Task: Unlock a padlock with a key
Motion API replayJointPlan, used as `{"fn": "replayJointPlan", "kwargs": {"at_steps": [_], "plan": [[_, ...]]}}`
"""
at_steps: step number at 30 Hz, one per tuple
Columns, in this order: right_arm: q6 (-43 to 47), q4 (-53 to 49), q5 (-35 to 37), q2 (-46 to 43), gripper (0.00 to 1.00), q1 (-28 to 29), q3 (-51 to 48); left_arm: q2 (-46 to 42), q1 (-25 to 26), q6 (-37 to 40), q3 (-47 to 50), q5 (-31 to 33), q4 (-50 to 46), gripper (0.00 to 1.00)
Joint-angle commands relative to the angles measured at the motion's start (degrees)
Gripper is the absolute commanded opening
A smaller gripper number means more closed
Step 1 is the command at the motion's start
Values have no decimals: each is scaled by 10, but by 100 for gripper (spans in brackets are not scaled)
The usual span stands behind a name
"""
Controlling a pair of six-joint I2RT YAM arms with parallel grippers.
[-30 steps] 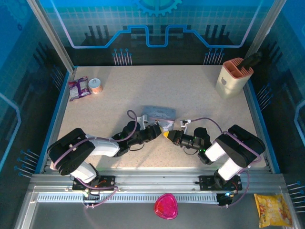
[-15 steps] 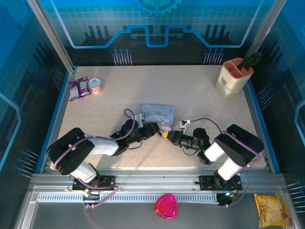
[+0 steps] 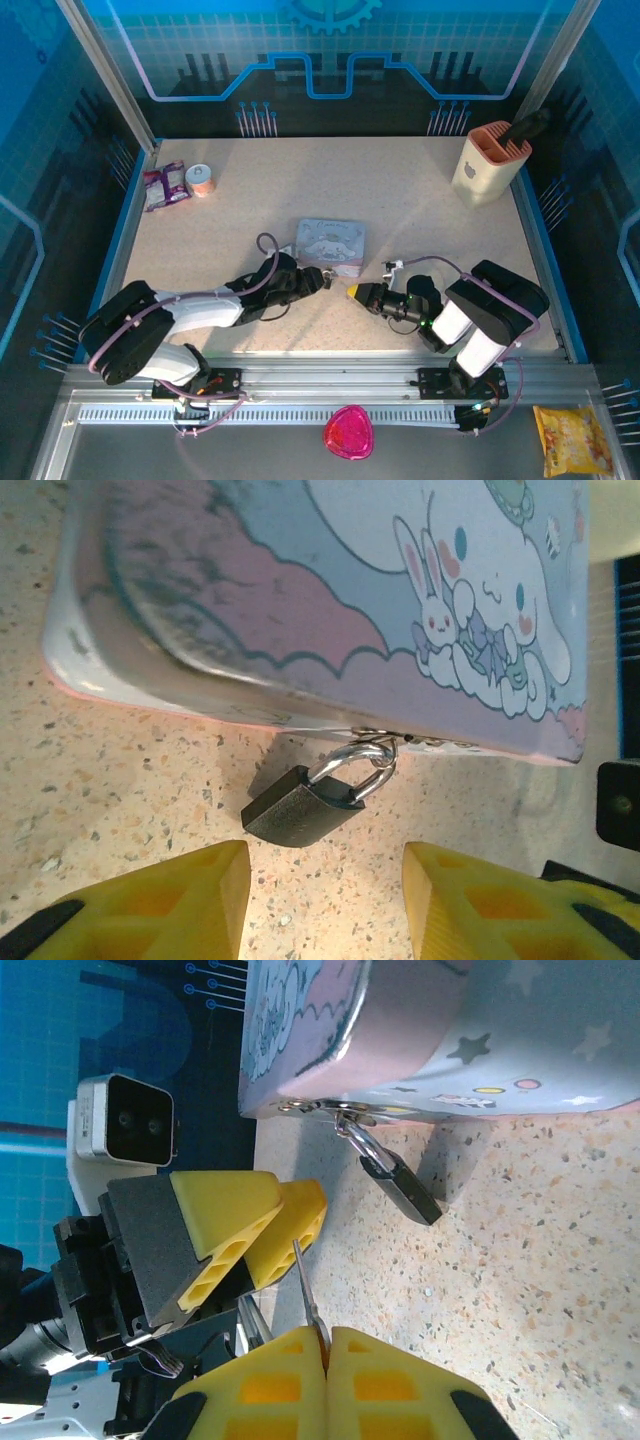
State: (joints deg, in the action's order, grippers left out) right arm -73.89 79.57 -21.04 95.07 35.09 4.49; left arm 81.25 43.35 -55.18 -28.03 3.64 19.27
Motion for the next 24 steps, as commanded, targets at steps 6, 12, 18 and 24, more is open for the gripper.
{"fn": "replayJointPlan", "kwargs": {"at_steps": [6, 12, 18, 24], "plan": [[18, 6, 8, -9, 0, 0, 0, 74, 8, 122, -64, 12, -33, 47], [28, -34, 9, -48, 0, 0, -2, 116, 15, 146, -99, 30, -54, 47], [57, -143, 12, -130, 0, 1, 9, 144, 25, 142, -120, 54, -72, 44], [120, -369, 31, -275, 0, 2, 42, 147, 25, 127, -111, 48, -54, 32]]}}
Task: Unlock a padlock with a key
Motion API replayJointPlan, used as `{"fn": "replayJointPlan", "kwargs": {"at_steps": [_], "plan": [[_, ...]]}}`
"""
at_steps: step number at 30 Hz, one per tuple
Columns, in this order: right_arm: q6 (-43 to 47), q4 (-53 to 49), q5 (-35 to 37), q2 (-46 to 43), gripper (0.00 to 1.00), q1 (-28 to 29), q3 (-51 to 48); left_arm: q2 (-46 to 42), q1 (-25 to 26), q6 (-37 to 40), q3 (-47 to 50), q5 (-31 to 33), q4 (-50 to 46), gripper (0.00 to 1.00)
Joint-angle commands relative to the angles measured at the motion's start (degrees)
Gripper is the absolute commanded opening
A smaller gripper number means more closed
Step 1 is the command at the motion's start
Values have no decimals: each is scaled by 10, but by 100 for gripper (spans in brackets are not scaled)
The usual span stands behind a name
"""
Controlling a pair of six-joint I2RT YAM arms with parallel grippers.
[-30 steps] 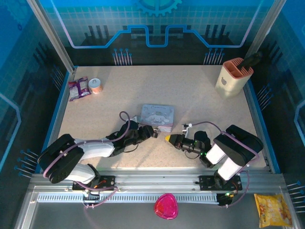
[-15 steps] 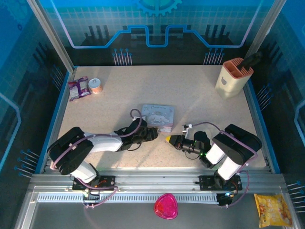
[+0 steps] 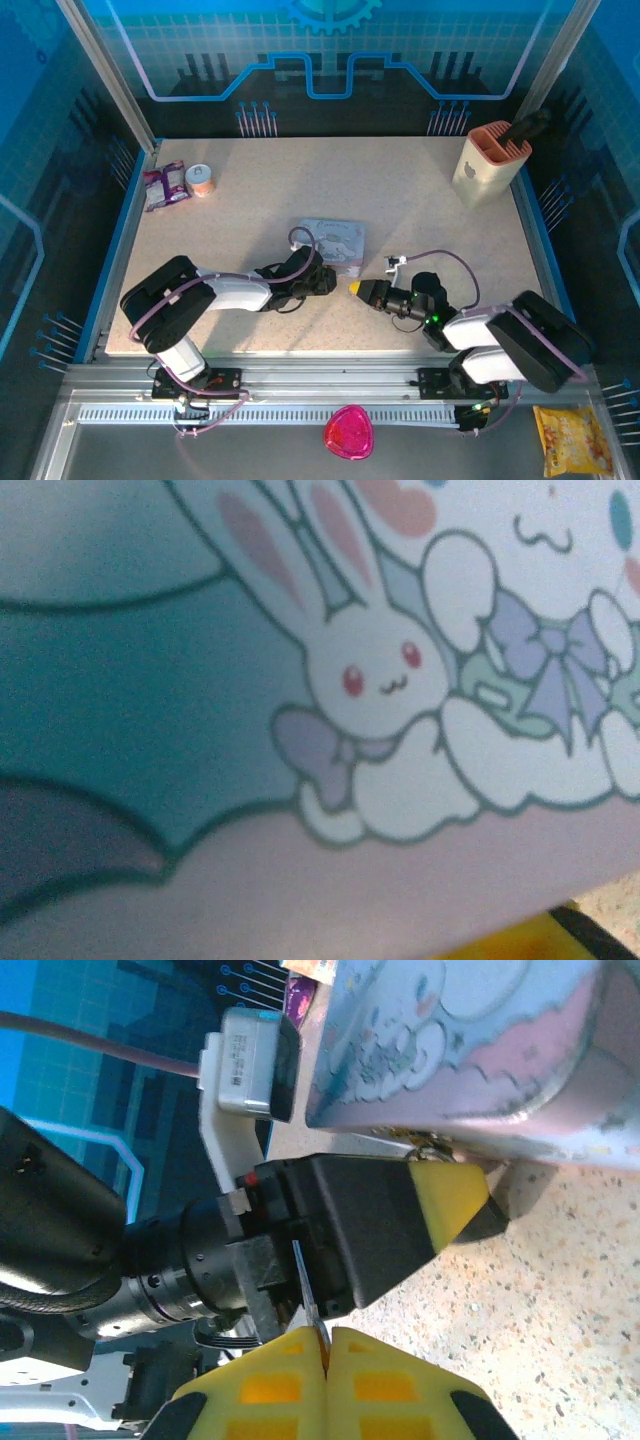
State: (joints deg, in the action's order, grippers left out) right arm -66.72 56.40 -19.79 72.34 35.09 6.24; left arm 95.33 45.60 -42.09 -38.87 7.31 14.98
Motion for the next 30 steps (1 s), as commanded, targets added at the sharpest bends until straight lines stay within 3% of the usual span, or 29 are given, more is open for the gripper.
{"fn": "replayJointPlan", "kwargs": {"at_steps": [1, 7, 18, 30], "plan": [[59, -176, 23, -72, 0, 3, 32, 3, 2, -7, 1, 8, -5, 30], [72, -260, 36, -132, 0, 2, 41, -11, 4, -23, 14, -2, 19, 19], [35, -202, 24, -75, 0, 13, 28, -65, 1, -95, 14, -73, 30, 9], [-38, -152, 34, -69, 0, 39, 23, -122, -4, -218, 40, -91, 103, 1]]}}
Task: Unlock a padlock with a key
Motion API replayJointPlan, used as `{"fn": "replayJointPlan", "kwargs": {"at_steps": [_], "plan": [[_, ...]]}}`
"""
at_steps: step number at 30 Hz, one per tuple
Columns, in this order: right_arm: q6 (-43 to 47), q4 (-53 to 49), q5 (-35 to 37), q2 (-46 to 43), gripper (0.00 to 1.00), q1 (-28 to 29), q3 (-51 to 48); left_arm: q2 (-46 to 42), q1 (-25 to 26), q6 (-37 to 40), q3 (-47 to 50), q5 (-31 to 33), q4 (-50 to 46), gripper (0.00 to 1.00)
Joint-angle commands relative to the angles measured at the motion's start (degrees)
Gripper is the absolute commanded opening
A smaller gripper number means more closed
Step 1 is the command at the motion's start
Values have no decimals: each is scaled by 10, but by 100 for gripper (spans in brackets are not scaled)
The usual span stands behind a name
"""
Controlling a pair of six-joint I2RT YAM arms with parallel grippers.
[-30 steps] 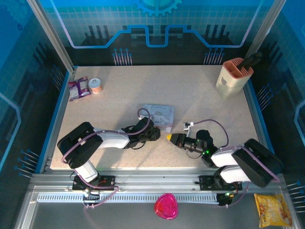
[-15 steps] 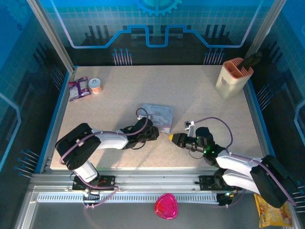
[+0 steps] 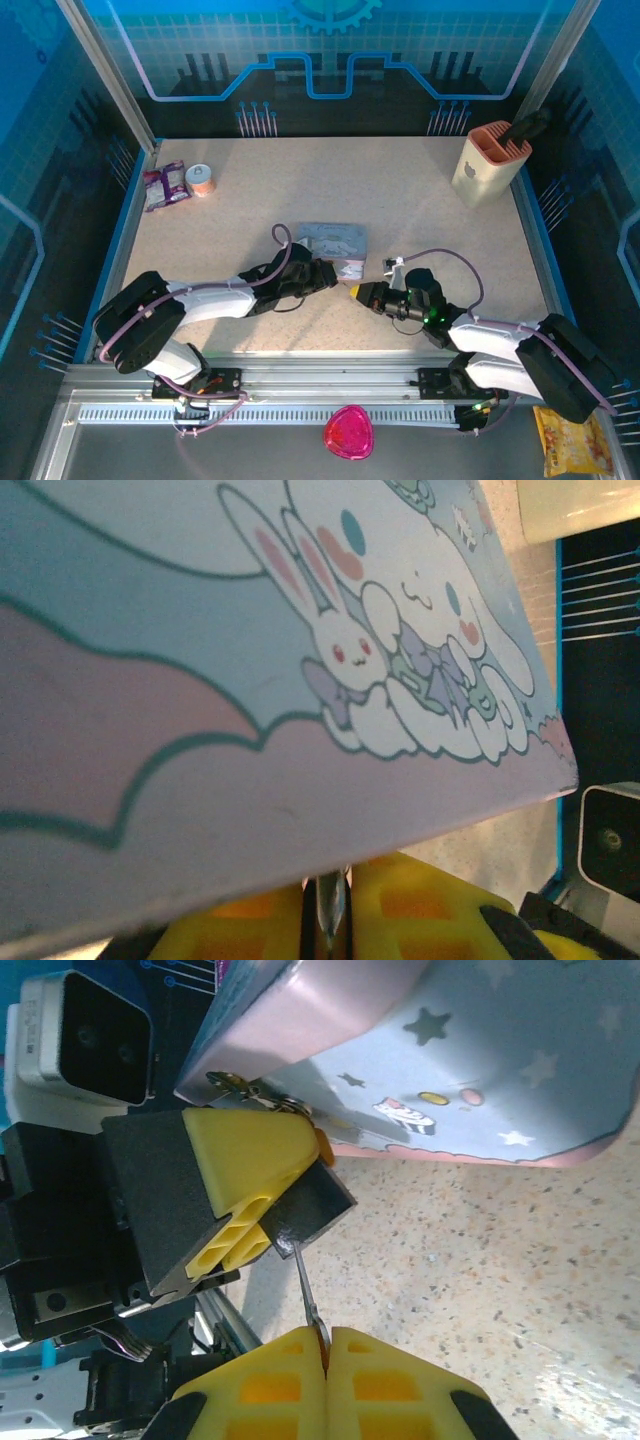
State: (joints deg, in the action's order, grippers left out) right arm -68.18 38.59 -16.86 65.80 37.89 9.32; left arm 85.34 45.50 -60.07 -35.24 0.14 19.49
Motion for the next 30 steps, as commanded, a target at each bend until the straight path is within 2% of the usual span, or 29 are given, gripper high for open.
{"fn": "replayJointPlan", "kwargs": {"at_steps": [1, 13, 30], "plan": [[-26, 27, 6, -4, 0, 14, -8, -23, -4, -43, 4, -19, 62, 0], [-68, 108, 0, 33, 0, 23, -22, -28, -25, -102, 42, -41, 151, 0], [-86, 141, -13, 44, 0, 9, -13, -34, -29, -122, 58, -70, 214, 0]]}}
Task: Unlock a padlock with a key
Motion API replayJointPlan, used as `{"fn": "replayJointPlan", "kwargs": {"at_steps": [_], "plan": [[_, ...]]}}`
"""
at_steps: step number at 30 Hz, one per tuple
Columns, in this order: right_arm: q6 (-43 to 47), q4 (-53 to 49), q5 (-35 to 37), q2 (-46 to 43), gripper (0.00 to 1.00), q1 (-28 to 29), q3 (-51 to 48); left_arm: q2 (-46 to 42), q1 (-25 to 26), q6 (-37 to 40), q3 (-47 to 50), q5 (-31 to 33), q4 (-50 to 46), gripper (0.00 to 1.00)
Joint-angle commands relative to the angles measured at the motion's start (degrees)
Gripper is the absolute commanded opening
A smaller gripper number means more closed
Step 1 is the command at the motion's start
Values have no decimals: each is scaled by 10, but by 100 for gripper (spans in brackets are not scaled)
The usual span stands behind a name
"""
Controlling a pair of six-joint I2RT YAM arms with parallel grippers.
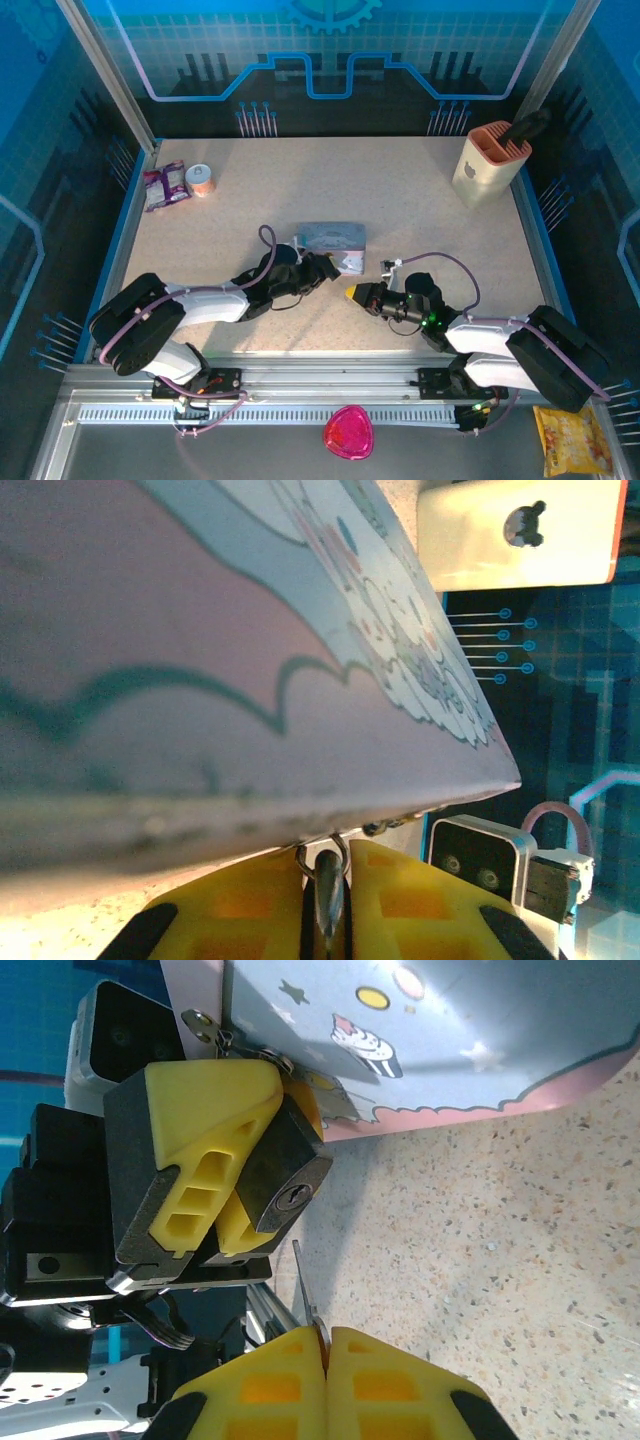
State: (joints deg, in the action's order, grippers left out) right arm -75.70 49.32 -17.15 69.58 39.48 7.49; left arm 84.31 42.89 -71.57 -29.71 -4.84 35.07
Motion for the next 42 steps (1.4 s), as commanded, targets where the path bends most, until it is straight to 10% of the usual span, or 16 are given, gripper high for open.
{"fn": "replayJointPlan", "kwargs": {"at_steps": [1, 42], "plan": [[-13, 37, -10, 8, 0, -9, 7, -25, -3, -7, 3, -21, 59, 0], [-40, 81, -6, 14, 0, -33, -5, -24, -2, -31, 29, -35, 142, 0]]}}
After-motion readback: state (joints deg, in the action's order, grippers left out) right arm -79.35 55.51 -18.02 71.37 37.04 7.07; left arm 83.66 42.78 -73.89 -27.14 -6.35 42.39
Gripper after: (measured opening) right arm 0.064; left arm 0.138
